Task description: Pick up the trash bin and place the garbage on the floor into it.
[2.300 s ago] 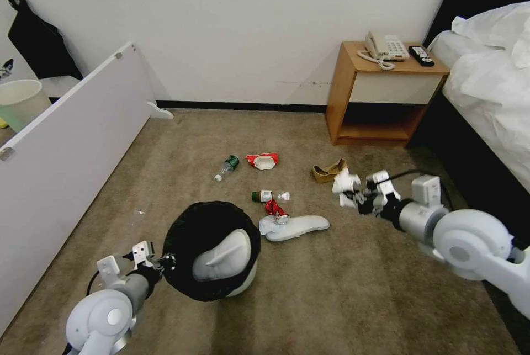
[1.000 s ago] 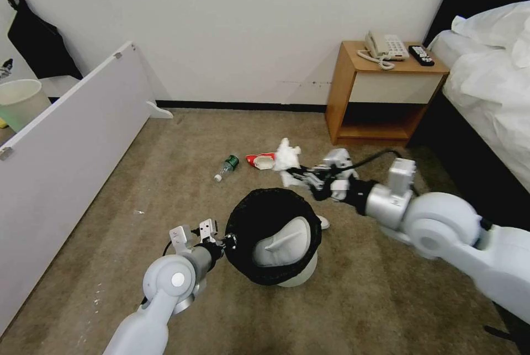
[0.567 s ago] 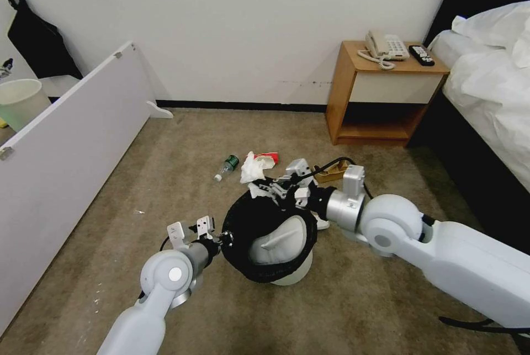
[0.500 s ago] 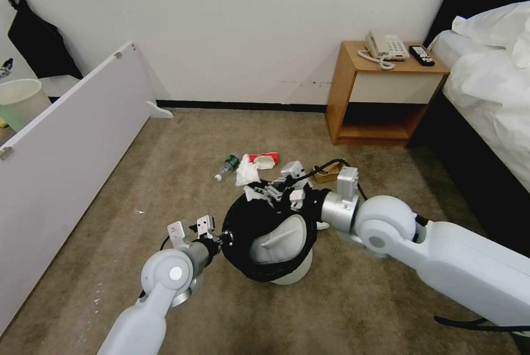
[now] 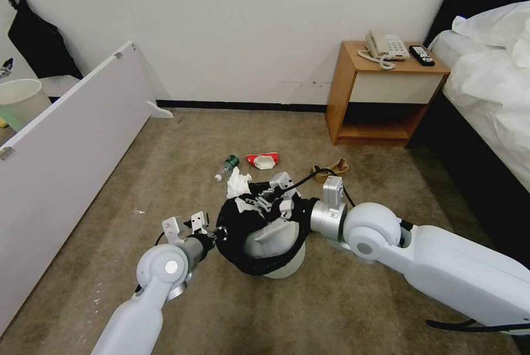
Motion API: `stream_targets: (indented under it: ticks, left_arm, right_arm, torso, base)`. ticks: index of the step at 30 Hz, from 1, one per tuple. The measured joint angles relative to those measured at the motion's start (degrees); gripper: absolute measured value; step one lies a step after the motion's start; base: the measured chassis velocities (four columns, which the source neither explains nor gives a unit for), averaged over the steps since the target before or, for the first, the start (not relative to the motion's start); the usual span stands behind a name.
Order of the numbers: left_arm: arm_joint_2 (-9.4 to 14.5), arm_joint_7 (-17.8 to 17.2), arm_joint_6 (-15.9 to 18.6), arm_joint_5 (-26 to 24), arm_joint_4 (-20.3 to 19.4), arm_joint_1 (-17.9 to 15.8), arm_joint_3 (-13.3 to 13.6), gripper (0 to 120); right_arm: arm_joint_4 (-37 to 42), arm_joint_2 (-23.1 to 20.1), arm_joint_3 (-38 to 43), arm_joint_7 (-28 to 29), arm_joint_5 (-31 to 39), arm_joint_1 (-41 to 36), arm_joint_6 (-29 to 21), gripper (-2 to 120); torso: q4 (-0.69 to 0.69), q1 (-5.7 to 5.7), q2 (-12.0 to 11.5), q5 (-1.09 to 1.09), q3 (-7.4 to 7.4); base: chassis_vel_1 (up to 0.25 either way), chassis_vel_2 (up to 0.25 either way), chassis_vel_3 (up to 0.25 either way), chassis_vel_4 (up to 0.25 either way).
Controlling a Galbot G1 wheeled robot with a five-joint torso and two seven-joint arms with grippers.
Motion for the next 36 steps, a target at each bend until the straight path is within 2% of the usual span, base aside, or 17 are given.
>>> stream_targets:
  ticks: [9,17,18,21,22,24,26,29,31,32,34,35,36]
  left_arm:
    - [-0.02,0.60,-0.21,0.14,-0.43,0.77,-1.07,1]
    - [-0.17,0.44,-0.22,0.08,-1.22,1.96,-1.16,1]
    - [-0.23,0.43,-0.22,0.11,-1.33,2.25,-1.19,1]
    - [-0.24,0.42,-0.22,0.12,-1.44,2.39,-1.24,1]
    - [-0.26,0.42,-0.23,0.12,-1.58,2.56,-1.36,1]
    - [-0.26,0.42,-0.25,0.12,-1.72,2.72,-1.47,1]
    - [-0.31,0.43,-0.26,0.13,-1.92,2.93,-1.59,1]
    - [-0.37,0.44,-0.28,0.15,-1.99,3.02,-1.61,1]
    - [-0.49,0.44,-0.28,0.16,-2.23,3.24,-1.62,1]
    - [-0.49,0.44,-0.28,0.16,-2.23,3.24,-1.62,1]
    - [-0.55,0.46,-0.30,0.21,-2.37,3.42,-1.65,1]
    - [-0.55,0.46,-0.30,0.21,-2.37,3.42,-1.65,1]
    - [-0.55,0.47,-0.31,0.22,-2.39,3.46,-1.67,1]
  right_arm:
    - [-1.69,-1.48,-0.51,-0.39,-2.75,-3.24,0.71,0]
    - [-3.60,-1.11,-0.42,-0.55,-4.41,-4.76,1.12,0]
    - [-4.03,-0.91,-0.41,-0.39,-4.71,-4.99,1.14,5]
    - [-4.27,-0.78,-0.41,-0.32,-4.82,-5.14,1.15,11]
    - [-4.65,-0.57,-0.39,-0.20,-4.97,-5.38,1.15,19]
    - [-5.03,-0.37,-0.32,-0.10,-5.07,-5.54,1.20,23]
    - [-5.53,-0.07,-0.25,-0.07,-5.11,-5.62,1.25,33]
    - [-5.80,0.08,-0.26,-0.12,-5.18,-5.62,1.25,38]
    - [-6.44,0.59,-0.39,-0.20,-5.30,-5.53,1.25,51]
    - [-6.44,0.59,-0.39,-0.20,-5.30,-5.53,1.25,51]
    - [-6.75,0.98,-0.70,-0.21,-5.31,-5.42,1.25,63]
    - [-6.75,0.98,-0.70,-0.21,-5.31,-5.42,1.25,63]
    - [-6.81,1.06,-0.80,-0.20,-5.31,-5.38,1.25,68]
  torso:
    - [0.00,0.00,0.00,0.01,0.00]
    - [0.00,0.00,0.01,0.01,-0.01]
    - [0.00,0.00,0.01,0.00,0.00]
    - [0.00,0.00,0.01,0.00,0.00]
    - [0.00,0.00,0.01,0.01,0.00]
    - [0.00,0.00,0.01,0.01,0.00]
    - [0.00,0.00,0.01,0.00,0.00]
    - [0.00,0.00,0.01,0.01,0.00]
    - [0.00,0.00,0.01,0.01,0.00]
    - [0.00,0.00,0.01,0.01,0.00]
    - [0.00,0.00,0.01,0.00,0.00]
    - [0.00,0.00,0.01,0.00,0.00]
    - [0.00,0.00,0.01,0.00,0.00]
  base:
    - [0.000,0.000,0.000,0.000]
    - [0.000,0.000,0.000,0.000]
    - [0.000,0.000,0.000,0.000]
    - [0.000,0.000,0.000,0.000]
    - [0.000,0.000,0.000,0.000]
    - [0.000,0.000,0.000,0.000]
    - [0.000,0.000,0.000,0.000]
    - [0.000,0.000,0.000,0.000]
    - [0.000,0.000,0.000,0.000]
    - [0.000,0.000,0.000,0.000]
    - [0.000,0.000,0.000,0.000]
    - [0.000,0.000,0.000,0.000]
    - [0.000,0.000,0.000,0.000]
